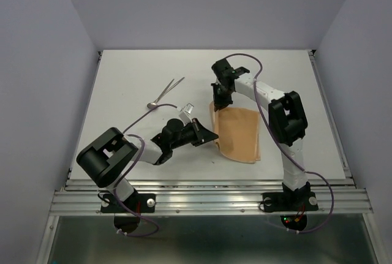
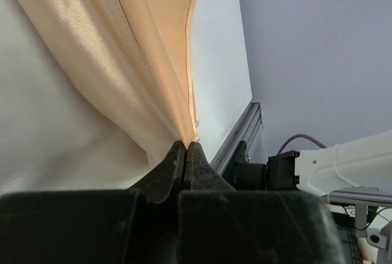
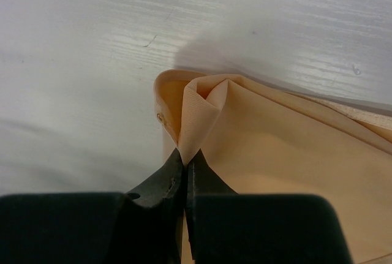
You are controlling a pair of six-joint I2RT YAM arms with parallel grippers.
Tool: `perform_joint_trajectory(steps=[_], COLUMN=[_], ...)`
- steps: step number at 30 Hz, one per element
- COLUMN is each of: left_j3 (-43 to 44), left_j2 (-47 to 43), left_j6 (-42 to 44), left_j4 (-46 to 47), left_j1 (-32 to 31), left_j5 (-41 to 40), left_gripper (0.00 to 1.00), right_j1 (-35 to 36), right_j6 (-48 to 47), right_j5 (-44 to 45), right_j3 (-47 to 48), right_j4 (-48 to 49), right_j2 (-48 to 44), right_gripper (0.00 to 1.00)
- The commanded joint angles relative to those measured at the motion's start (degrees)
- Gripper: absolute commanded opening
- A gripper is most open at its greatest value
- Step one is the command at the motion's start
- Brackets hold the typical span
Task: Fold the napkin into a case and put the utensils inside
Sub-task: Turn over the upper triangle folded napkin at the center of the board.
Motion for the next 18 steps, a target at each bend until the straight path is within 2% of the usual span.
perform_joint_trajectory(steps=[1, 13, 16, 18], left_j3=[-2.49, -1.96, -2.66, -2.58], left_j2=[-3.21, 1.98, 1.46, 0.23], left_j6=[-2.07, -2.77, -1.9, 1.25], left_j4=[5.24, 7.87, 5.86, 1.12], left_j1=[-1.55, -0.67, -0.05, 0.56], left_j5=[14.37, 18.94, 19.38, 19.65], left_gripper=[0.0, 0.0, 0.0, 0.0], right_j1=[-1.2, 3.46, 4.77, 4.78], right_j6=[1.21, 3.15, 4.37, 5.17], right_j5=[11.45, 19.37, 22.44, 24.63], right_j3=[3.37, 2.31, 1.87, 1.18], right_j4=[18.08, 18.26, 17.91, 17.91], right_j2=[1.28, 0.75, 0.75, 0.4], right_gripper=[0.01, 0.01, 0.01, 0.01])
